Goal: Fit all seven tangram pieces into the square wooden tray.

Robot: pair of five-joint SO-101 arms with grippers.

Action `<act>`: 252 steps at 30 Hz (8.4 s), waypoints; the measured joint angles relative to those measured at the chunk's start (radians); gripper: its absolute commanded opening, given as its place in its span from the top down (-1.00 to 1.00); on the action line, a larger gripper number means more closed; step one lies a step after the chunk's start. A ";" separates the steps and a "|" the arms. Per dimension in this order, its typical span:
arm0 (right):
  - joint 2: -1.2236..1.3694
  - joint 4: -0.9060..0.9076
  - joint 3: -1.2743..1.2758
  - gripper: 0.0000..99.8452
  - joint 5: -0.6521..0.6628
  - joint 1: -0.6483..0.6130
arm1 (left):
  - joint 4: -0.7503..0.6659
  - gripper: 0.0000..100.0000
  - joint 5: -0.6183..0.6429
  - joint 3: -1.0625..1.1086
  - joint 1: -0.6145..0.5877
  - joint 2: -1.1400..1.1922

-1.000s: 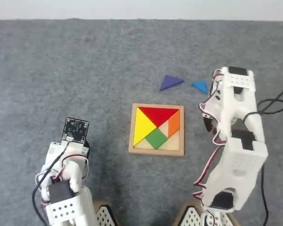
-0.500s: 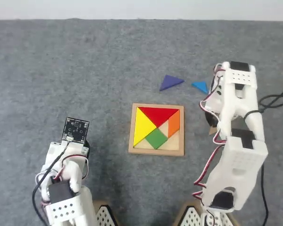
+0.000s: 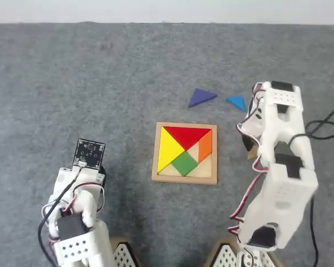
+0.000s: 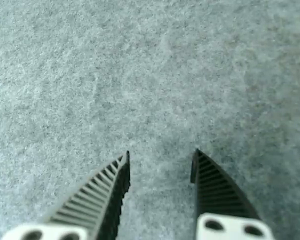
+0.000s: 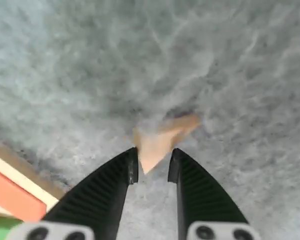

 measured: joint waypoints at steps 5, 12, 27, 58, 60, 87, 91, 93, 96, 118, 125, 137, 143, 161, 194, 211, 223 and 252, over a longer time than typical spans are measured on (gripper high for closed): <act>-0.256 -0.221 0.279 0.75 -0.055 -0.011 | 0.000 0.61 0.000 0.000 0.000 0.000; -0.537 -0.428 0.605 0.46 -0.196 -0.029 | 0.000 0.61 0.000 0.000 0.000 0.000; -0.545 -0.523 0.671 0.34 -0.468 -0.040 | 0.000 0.61 0.000 0.000 0.000 0.000; -0.161 -0.305 0.316 0.51 -0.612 -0.003 | 0.000 0.61 0.000 0.000 0.000 0.000; -0.158 -0.311 0.316 0.62 -0.614 -0.002 | 0.000 0.61 0.000 0.000 0.000 0.000; -0.163 -0.210 0.170 0.84 0.137 -0.054 | 0.000 0.61 0.000 0.000 0.000 0.000; -0.218 -0.147 0.127 0.84 0.391 -0.147 | 0.000 0.61 0.000 0.000 0.000 0.000; -0.250 -0.117 0.123 0.84 0.514 -0.229 | 0.000 0.61 0.000 0.000 0.000 0.000; -0.295 -0.089 0.123 0.84 0.597 -0.344 | 0.000 0.61 0.000 0.000 0.000 0.000; -0.258 -0.256 0.230 0.84 0.555 -0.647 | 0.000 0.61 0.000 0.000 0.000 0.000; -0.252 -0.316 0.292 0.84 0.379 -0.647 | 0.000 0.61 0.000 0.000 0.000 0.000; -0.252 -0.331 0.315 0.84 0.367 -0.626 | 0.000 0.61 0.000 0.000 -0.002 0.000; -0.252 -0.336 0.322 0.83 0.319 -0.623 | 0.000 0.61 0.000 0.000 0.000 0.000; -0.252 -0.339 0.322 0.76 0.193 -0.565 | 0.000 0.61 0.000 0.000 0.000 0.000; -0.497 -0.328 0.295 0.37 0.499 -0.267 | 0.000 0.61 0.000 0.000 0.000 0.000; -0.057 -0.358 -0.064 0.37 1.005 -0.183 | 0.000 0.61 0.000 0.000 -0.002 0.000; 0.133 -0.575 -0.078 0.37 1.129 -0.176 | 0.000 0.61 0.000 0.000 0.000 0.000; 0.267 -0.003 -0.356 0.91 1.522 -0.126 | 0.000 0.61 0.000 0.000 0.000 0.000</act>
